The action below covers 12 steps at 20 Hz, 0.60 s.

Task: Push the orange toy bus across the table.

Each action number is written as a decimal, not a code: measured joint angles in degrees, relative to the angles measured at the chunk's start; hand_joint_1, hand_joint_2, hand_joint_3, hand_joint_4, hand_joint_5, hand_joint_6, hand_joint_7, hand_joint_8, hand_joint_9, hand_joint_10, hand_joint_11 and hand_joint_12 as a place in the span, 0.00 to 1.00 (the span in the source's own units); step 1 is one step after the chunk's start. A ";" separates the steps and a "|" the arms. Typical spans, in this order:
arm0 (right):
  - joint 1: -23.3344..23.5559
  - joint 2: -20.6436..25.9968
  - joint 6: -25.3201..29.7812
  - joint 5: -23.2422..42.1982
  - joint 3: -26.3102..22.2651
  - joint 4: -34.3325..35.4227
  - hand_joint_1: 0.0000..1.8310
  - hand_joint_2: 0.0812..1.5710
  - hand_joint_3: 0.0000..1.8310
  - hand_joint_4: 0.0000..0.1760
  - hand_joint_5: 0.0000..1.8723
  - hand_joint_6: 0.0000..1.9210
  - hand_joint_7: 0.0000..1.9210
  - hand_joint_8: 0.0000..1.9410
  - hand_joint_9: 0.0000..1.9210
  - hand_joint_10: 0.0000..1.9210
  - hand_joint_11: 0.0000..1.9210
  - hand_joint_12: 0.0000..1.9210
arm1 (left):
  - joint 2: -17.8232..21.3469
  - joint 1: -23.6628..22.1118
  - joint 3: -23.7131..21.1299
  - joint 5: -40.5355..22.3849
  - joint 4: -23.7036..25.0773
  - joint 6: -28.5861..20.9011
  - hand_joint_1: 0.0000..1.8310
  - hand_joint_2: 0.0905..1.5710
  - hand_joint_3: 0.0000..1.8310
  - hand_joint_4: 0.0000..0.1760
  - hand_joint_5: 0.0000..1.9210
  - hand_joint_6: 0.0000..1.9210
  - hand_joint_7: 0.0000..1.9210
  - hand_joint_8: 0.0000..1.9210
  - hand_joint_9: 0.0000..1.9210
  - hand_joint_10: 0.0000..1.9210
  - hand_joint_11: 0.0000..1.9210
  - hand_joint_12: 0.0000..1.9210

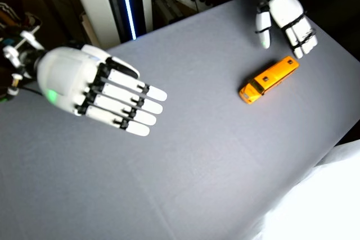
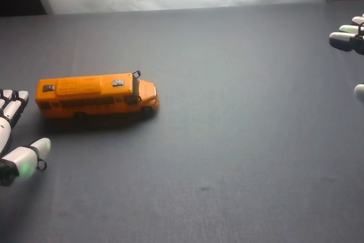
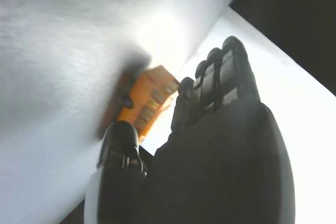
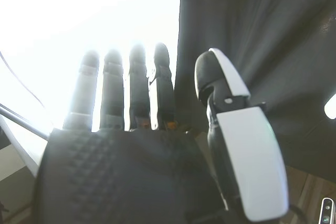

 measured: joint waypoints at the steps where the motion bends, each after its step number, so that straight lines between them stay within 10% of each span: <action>1: 0.00 0.00 0.02 0.00 0.00 0.00 0.37 0.86 0.00 0.00 0.24 0.00 0.18 0.01 0.11 0.00 0.03 0.06 | -0.24 -0.42 0.39 0.28 -0.09 0.33 0.00 0.86 0.00 0.02 0.00 0.00 0.00 0.00 0.00 0.00 0.00 0.00; 5: 0.00 0.00 0.04 0.00 0.00 0.00 0.38 0.86 0.00 0.00 0.24 0.00 0.19 0.00 0.11 0.00 0.03 0.06 | -1.33 -3.02 1.01 1.57 0.15 4.20 0.00 0.84 0.00 0.11 0.00 0.00 0.00 0.00 0.00 0.00 0.00 0.00; 12: 0.00 0.00 0.13 -0.15 0.02 0.02 0.38 0.85 0.00 0.00 0.25 0.00 0.20 0.00 0.11 0.00 0.02 0.06 | -2.89 -5.33 1.84 2.95 1.49 4.39 0.00 0.87 0.01 0.00 0.00 0.00 0.00 0.00 0.00 0.00 0.00 0.00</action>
